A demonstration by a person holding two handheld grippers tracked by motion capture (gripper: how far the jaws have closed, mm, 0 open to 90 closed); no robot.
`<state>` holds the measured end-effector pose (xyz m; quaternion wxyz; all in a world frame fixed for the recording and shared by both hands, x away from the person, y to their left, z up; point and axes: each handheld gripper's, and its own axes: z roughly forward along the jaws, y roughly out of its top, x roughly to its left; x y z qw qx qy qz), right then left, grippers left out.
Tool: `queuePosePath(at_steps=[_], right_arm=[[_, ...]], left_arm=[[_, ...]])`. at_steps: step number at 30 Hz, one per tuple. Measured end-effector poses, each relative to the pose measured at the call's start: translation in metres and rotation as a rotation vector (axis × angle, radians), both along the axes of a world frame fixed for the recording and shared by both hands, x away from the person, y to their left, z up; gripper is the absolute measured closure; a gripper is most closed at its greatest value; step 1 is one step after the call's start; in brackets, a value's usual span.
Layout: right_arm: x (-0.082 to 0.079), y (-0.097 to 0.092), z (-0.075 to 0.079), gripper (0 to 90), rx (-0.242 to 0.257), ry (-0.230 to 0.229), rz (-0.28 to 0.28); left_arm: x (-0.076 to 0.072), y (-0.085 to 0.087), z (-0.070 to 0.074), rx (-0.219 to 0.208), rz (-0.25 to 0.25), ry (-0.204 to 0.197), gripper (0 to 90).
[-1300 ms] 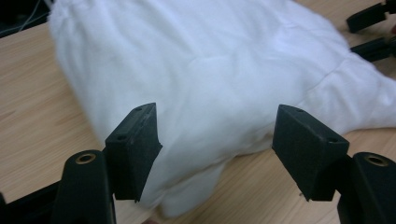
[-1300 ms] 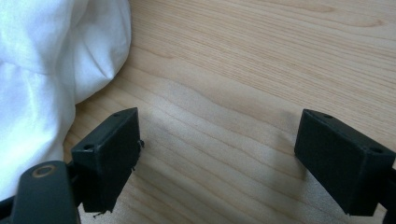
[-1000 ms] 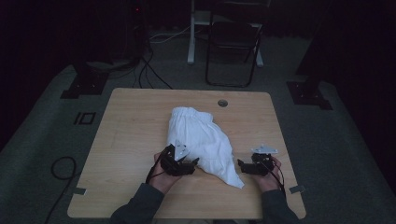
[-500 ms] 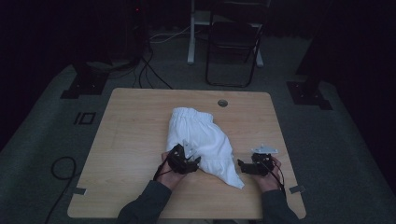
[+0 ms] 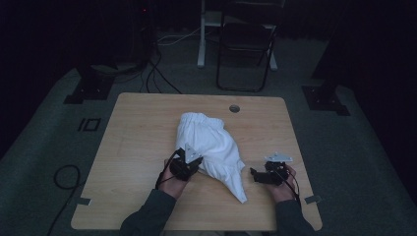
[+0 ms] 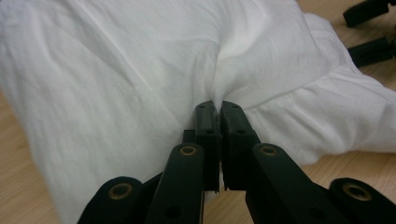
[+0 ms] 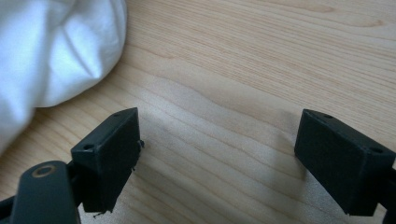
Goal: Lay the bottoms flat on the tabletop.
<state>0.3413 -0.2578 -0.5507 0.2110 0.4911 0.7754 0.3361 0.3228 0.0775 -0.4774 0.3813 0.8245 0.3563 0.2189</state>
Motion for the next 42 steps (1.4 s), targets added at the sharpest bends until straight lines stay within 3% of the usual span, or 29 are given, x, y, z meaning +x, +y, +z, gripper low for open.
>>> queuePosePath(at_steps=[2,5,7,10,14,17,20,22,24,34,42], right_arm=[[-0.001,0.0,0.0,18.3,0.003,-0.003,0.009],[-0.003,0.004,0.003,33.2,0.01,-0.004,0.045],[-0.005,0.01,0.007,36.5,0.045,-0.009,0.082],[-0.007,0.022,0.013,41.8,0.061,-0.045,0.123],[-0.005,0.033,0.017,45.2,0.118,-0.045,0.178],[-0.003,0.043,0.013,51.7,0.091,-0.024,0.214],[-0.001,0.047,0.009,64.7,0.101,-0.005,0.248],[0.0,0.048,0.009,78.5,0.132,0.006,0.278],[0.0,0.049,0.009,87.7,0.121,0.002,0.287],[-0.001,0.044,0.012,89.6,0.052,-0.014,0.232],[-0.001,0.037,0.013,89.8,0.017,-0.032,0.183]], left_arm=[[0.0,0.004,0.001,-0.007,0.012,-0.004,87.2],[0.001,0.007,0.001,-0.013,0.016,-0.003,87.2],[0.001,0.006,0.001,-0.013,0.013,-0.002,87.2],[0.0,0.004,0.001,-0.015,0.011,-0.006,87.2],[0.0,0.005,0.001,-0.018,0.013,-0.008,87.3],[0.0,0.004,0.002,-0.018,0.014,-0.01,87.2],[0.0,0.004,0.002,-0.019,0.012,-0.015,87.4],[0.0,0.005,0.003,-0.022,0.016,-0.019,87.4],[0.0,0.007,0.005,-0.022,0.02,-0.022,87.5],[0.004,0.034,0.017,-0.042,0.087,-0.052,87.7],[0.006,0.066,0.014,-0.048,0.169,-0.052,87.7]])
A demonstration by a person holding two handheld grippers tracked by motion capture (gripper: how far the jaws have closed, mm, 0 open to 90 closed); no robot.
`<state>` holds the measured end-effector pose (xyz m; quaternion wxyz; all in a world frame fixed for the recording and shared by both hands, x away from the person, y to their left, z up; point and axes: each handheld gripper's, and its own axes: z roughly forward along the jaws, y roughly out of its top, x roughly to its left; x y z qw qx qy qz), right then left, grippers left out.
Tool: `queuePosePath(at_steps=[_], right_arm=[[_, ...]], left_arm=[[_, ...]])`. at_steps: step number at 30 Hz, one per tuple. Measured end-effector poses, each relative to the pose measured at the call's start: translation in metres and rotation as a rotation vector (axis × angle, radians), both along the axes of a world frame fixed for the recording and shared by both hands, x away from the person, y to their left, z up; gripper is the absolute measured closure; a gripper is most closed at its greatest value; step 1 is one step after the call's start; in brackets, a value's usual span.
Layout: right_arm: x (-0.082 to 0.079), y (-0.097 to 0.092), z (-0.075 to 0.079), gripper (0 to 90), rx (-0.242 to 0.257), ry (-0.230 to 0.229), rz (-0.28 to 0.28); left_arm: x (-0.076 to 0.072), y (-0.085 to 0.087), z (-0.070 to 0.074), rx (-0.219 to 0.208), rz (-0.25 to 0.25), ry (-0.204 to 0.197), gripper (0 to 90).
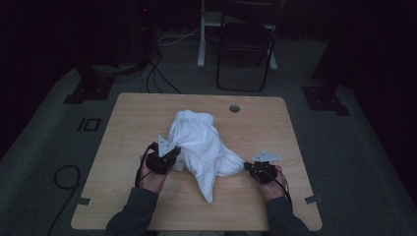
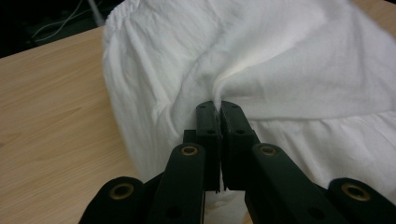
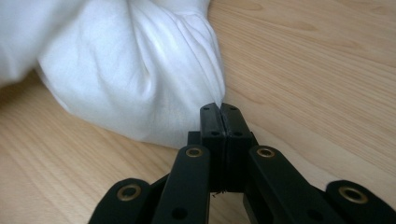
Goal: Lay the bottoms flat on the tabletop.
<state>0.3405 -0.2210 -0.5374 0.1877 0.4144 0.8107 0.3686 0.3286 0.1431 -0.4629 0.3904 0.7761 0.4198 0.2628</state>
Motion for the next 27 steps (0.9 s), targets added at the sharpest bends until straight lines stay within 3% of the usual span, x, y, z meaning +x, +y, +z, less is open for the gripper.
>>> queuePosePath(at_steps=[4,10,17,20,23,27], right_arm=[[0.0,-0.005,0.001,89.9,-0.013,-0.003,-0.03],[0.001,-0.027,0.003,89.8,-0.006,-0.008,-0.122],[0.0,-0.052,0.004,89.8,-0.005,-0.007,-0.212],[-0.001,-0.058,0.004,89.8,0.01,-0.003,-0.225],[-0.001,-0.056,0.004,89.8,-0.006,-0.006,-0.224],[-0.001,-0.055,0.003,89.4,-0.012,-0.004,-0.22]], left_arm=[[0.002,0.013,-0.003,-0.009,0.031,0.009,87.7],[0.008,0.034,-0.011,-0.012,0.094,0.039,87.6],[0.011,0.058,-0.029,-0.007,0.158,0.092,87.7],[0.01,0.069,-0.04,-0.012,0.178,0.118,87.6],[0.007,0.075,-0.049,-0.006,0.186,0.143,86.3],[0.001,0.081,-0.055,0.011,0.213,0.151,81.6]])
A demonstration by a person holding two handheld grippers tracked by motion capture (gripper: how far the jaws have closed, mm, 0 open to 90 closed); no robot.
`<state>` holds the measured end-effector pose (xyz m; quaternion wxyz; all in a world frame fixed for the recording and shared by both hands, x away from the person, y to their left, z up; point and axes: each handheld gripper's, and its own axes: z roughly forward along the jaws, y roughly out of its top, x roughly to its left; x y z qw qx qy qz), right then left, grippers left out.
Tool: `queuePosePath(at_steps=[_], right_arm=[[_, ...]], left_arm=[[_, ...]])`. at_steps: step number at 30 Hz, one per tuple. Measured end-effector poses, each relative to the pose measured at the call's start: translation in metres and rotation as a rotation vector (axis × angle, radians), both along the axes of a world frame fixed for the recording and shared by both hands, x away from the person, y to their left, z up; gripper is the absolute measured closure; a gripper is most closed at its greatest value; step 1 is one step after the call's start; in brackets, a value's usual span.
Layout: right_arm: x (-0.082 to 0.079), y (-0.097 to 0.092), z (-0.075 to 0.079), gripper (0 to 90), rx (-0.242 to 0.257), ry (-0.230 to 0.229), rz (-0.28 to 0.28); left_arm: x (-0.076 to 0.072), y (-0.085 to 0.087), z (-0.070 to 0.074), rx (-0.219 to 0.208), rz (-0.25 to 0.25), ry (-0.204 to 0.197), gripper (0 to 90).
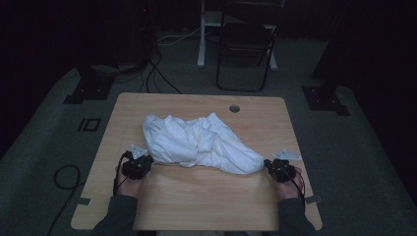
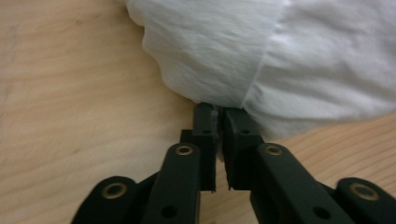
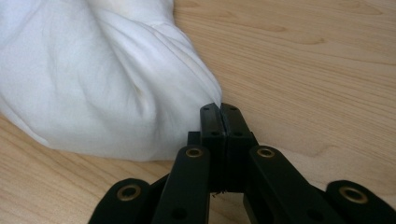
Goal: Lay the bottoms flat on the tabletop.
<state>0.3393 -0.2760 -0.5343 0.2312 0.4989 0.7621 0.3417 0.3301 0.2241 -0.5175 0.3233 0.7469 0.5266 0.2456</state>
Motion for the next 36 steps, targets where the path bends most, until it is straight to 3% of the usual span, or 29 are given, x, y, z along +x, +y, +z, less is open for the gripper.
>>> queuePosePath(at_steps=[8,20,26,30,36], right_arm=[[-0.002,0.002,0.002,81.7,0.007,-0.002,0.014],[-0.009,0.013,0.016,58.4,0.025,-0.068,0.065],[-0.009,0.027,0.018,52.4,0.022,-0.078,0.104],[-0.009,0.038,0.019,48.3,0.022,-0.079,0.133],[-0.007,0.054,0.015,38.9,0.004,-0.076,0.165]], left_arm=[[-0.018,0.016,0.006,-0.02,0.009,-0.025,68.7],[-0.044,-0.001,0.007,0.015,-0.057,-0.031,63.6],[-0.042,-0.019,0.008,0.012,-0.11,-0.036,63.4],[-0.04,-0.036,0.003,0.035,-0.165,-0.025,65.1],[-0.03,-0.047,0.002,0.041,-0.168,-0.041,66.7]])
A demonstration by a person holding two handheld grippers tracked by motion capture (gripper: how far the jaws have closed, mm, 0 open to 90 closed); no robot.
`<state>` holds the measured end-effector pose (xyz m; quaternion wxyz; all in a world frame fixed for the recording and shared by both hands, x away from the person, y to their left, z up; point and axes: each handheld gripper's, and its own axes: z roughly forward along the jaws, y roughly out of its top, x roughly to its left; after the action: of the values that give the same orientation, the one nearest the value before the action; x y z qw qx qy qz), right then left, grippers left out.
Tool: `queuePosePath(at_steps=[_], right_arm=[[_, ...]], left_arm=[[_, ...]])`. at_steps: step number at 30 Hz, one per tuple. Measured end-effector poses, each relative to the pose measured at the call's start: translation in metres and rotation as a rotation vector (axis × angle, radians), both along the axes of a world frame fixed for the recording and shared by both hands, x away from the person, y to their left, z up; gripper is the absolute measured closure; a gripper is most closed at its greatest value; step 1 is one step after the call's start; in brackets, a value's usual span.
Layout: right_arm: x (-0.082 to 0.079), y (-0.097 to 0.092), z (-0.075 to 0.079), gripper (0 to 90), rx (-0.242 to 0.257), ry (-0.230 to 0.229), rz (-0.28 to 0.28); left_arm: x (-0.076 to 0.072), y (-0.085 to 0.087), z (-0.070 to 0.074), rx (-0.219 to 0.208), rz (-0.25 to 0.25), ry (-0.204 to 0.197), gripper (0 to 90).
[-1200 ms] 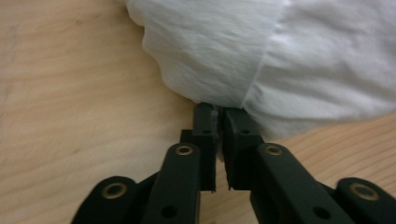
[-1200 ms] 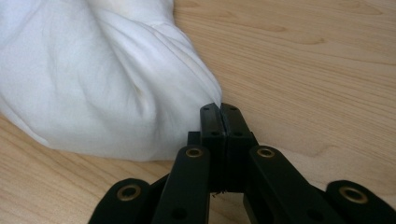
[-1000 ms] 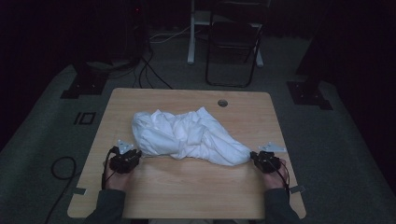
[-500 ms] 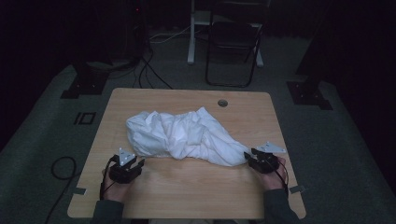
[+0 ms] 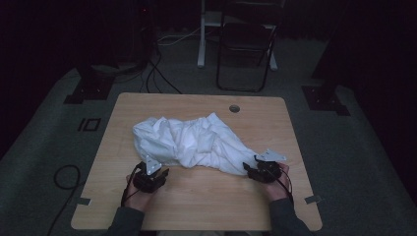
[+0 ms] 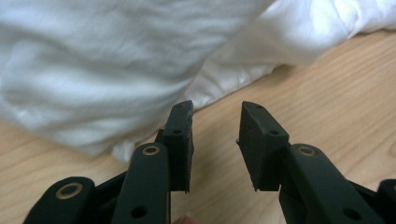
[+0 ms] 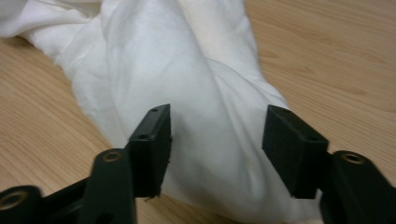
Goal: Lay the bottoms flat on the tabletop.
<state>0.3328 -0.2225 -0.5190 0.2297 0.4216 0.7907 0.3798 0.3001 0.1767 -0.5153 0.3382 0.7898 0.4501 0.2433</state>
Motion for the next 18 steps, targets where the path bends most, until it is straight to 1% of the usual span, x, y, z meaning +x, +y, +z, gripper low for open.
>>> queuePosePath(at_steps=[2,3,5,7,9,11,13,14,16,18], right_arm=[[0.001,0.004,-0.002,38.4,-0.01,0.006,0.001],[0.003,0.005,-0.004,38.4,-0.02,0.01,0.001],[0.005,0.007,-0.008,40.2,-0.039,0.023,-0.005],[0.006,0.008,-0.012,43.8,-0.053,0.032,-0.008],[0.007,0.008,-0.014,49.0,-0.06,0.039,-0.015],[0.007,0.006,-0.014,58.1,-0.055,0.046,-0.023],[0.007,0.004,-0.015,65.0,-0.051,0.049,-0.023],[0.007,0.003,-0.015,68.4,-0.05,0.051,-0.022],[0.007,0.002,-0.015,75.6,-0.049,0.053,-0.02],[0.006,0.002,-0.014,80.8,-0.053,0.051,-0.02]], left_arm=[[0.005,0.001,0.0,0.002,0.017,-0.007,69.4],[0.008,0.003,0.0,0.013,0.031,-0.009,71.4],[0.013,0.008,0.0,0.018,0.073,-0.017,75.6],[0.016,0.017,0.001,0.007,0.123,-0.02,77.9],[0.018,0.028,0.001,0.001,0.166,-0.023,78.8],[0.019,0.039,0.002,-0.02,0.217,-0.027,78.8],[0.019,0.051,0.003,-0.047,0.266,-0.031,78.8],[0.019,0.056,0.003,-0.058,0.283,-0.028,78.7],[0.017,0.064,0.002,-0.062,0.307,-0.027,78.2],[0.015,0.069,0.0,-0.061,0.32,-0.022,77.5]])
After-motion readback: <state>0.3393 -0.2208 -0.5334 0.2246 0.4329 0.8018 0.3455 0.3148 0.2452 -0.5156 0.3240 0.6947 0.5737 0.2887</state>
